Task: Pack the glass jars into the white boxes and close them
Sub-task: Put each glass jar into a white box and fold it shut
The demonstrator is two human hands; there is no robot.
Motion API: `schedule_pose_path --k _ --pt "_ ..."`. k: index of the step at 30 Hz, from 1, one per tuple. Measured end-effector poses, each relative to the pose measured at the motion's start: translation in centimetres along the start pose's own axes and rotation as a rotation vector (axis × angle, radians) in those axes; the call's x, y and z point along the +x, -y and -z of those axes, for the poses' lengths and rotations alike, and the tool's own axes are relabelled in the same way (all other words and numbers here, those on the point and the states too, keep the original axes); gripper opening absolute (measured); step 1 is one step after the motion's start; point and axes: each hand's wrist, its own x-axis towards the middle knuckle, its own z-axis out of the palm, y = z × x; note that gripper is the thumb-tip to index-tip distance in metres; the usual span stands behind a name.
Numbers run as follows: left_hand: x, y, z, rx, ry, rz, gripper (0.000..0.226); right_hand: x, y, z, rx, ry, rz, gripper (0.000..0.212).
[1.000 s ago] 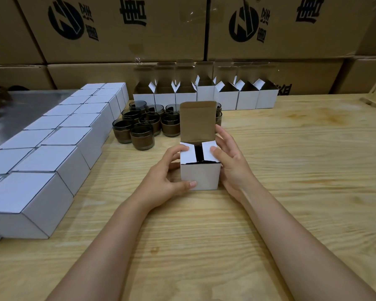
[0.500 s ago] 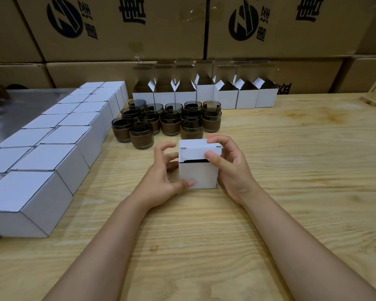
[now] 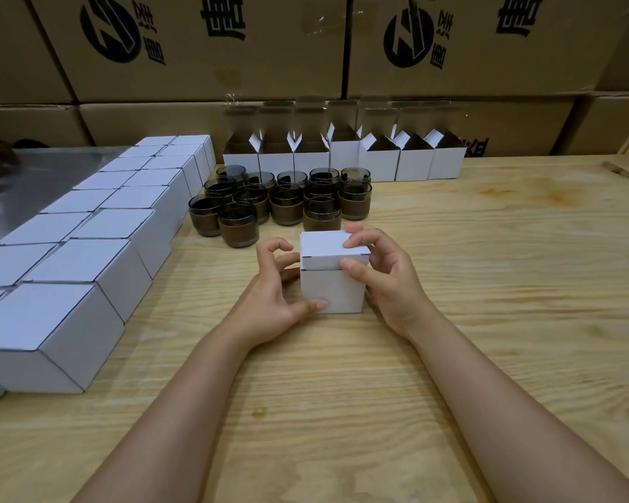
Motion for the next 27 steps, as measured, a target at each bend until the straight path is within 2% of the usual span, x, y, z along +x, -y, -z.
schedule_pose_path --k 3,6,8,11,14,16,18,21,24,27 --pt "-0.1 -0.1 -0.1 0.051 -0.007 -0.057 0.085 0.0 -0.1 0.0 -0.013 0.009 -0.002 0.017" --pt "-0.1 -0.3 -0.1 0.239 -0.039 -0.171 0.088 0.1 0.1 0.1 0.028 -0.001 -0.038 0.010" --pt "-0.3 -0.3 0.0 0.308 -0.056 -0.212 0.078 0.2 0.1 0.2 0.084 -0.016 -0.078 0.012" --pt "-0.4 -0.5 0.0 0.305 -0.113 -0.252 0.042 0.0 0.0 0.4 0.005 0.008 -0.068 0.012" --pt "-0.2 -1.0 -0.4 0.282 -0.225 -0.272 0.032 -0.1 -0.2 0.3 -0.065 0.047 -0.066 0.019" --pt "-0.1 -1.3 -0.7 0.272 -0.258 -0.259 0.035 -0.1 -0.1 0.3 -0.041 0.048 -0.091 0.026" --pt "-0.2 -1.4 -0.8 0.261 -0.272 -0.247 0.039 -0.1 0.1 0.3 0.079 0.058 -0.150 0.035" --pt "-0.6 -1.5 -1.1 0.299 -0.301 -0.221 0.047 0.1 0.5 0.3 0.177 0.055 -0.210 0.038" --pt "-1.0 -2.3 -2.4 0.506 -0.371 -0.086 0.080 0.3 0.6 0.2 0.171 0.039 -0.217 0.046" --pt "-0.8 -3.2 -3.8 0.480 -0.486 0.079 0.099 0.2 0.7 0.0 0.136 0.065 -0.205 0.042"
